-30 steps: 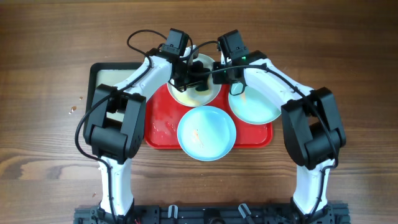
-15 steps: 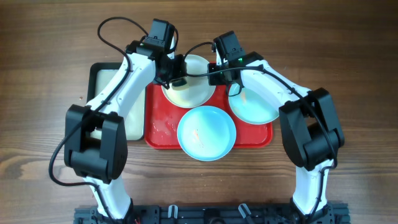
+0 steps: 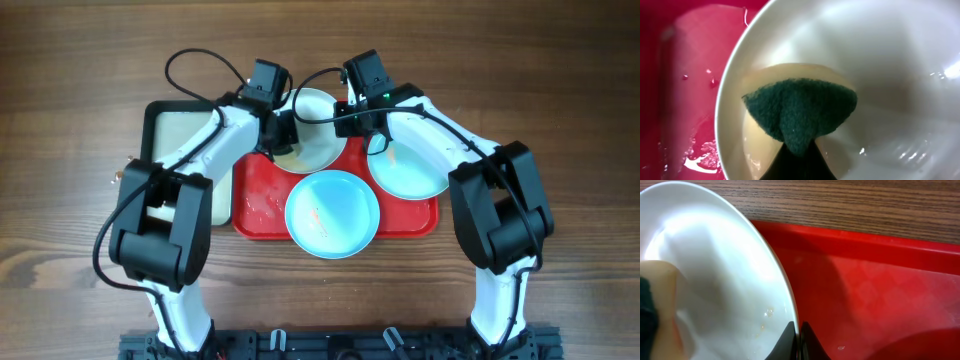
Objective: Clean dirty plates on tray and stack at the side
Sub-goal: 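Scrub the white plate with the sponge while right gripper holds its rim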
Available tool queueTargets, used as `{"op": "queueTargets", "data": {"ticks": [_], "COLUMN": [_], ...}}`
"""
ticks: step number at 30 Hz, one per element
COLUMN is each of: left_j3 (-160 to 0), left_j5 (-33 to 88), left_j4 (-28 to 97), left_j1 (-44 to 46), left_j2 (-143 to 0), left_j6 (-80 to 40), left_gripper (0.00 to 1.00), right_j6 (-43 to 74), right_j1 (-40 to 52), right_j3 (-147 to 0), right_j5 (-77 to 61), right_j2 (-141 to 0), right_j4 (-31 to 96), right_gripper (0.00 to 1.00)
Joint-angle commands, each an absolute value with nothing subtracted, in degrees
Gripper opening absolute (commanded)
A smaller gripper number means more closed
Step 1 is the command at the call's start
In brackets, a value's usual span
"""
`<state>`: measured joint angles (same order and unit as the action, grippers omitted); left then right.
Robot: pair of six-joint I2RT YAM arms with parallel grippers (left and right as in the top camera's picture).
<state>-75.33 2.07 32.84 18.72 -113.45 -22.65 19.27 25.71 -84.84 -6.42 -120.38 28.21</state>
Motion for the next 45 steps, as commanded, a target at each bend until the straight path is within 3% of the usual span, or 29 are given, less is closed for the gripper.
{"op": "queueTargets", "data": {"ticks": [1,6,22,29,45], "left_j3": [-72.6,-72.2,-72.2,-72.2,-72.2], "left_j5": [1.7,8.3,9.0,17.6,15.0], "left_j4": [31.7,33.0,31.4,25.1,23.5], "left_j1": [19.1,19.7,21.4,21.6,25.5], "left_j2": [-114.5,-114.5,-116.7,-117.0,-117.0], "left_j6": [-22.8,-22.8,-23.1,-27.7,-27.6], "left_gripper": [0.04,0.04,0.04,0.04,0.04], "right_j6": [19.5,19.5,19.5,19.5,19.5], "right_j1": [25.9,25.9,25.9,25.9,25.9], "right_j3": [-85.0,-85.1,-85.0,-85.0,-85.0], "right_j5": [-7.5,-7.5,-12.1,-12.1,-12.1], "right_j2": [-119.0,-119.0,-119.0,-119.0,-119.0], "right_j4": [28.1,28.0,27.7,27.7,27.7], "right_gripper": [0.04,0.04,0.04,0.04,0.04]}}
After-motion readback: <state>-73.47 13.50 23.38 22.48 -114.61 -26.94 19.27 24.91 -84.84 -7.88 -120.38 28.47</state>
